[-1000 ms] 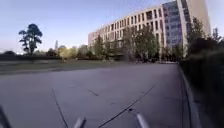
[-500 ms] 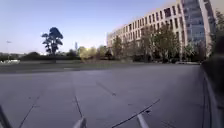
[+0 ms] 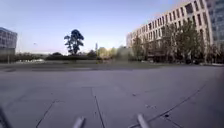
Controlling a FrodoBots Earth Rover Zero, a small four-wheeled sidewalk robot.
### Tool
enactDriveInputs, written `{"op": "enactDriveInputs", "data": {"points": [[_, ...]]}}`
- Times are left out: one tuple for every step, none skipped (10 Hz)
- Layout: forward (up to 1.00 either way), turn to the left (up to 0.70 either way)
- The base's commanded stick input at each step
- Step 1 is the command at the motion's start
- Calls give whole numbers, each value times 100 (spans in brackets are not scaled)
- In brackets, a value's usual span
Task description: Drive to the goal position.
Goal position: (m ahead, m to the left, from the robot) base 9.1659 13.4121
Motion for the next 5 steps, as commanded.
{"op": "enactDriveInputs", "data": {"points": [[0,45],[0,45],[0,45],[0,45],[0,45]]}}
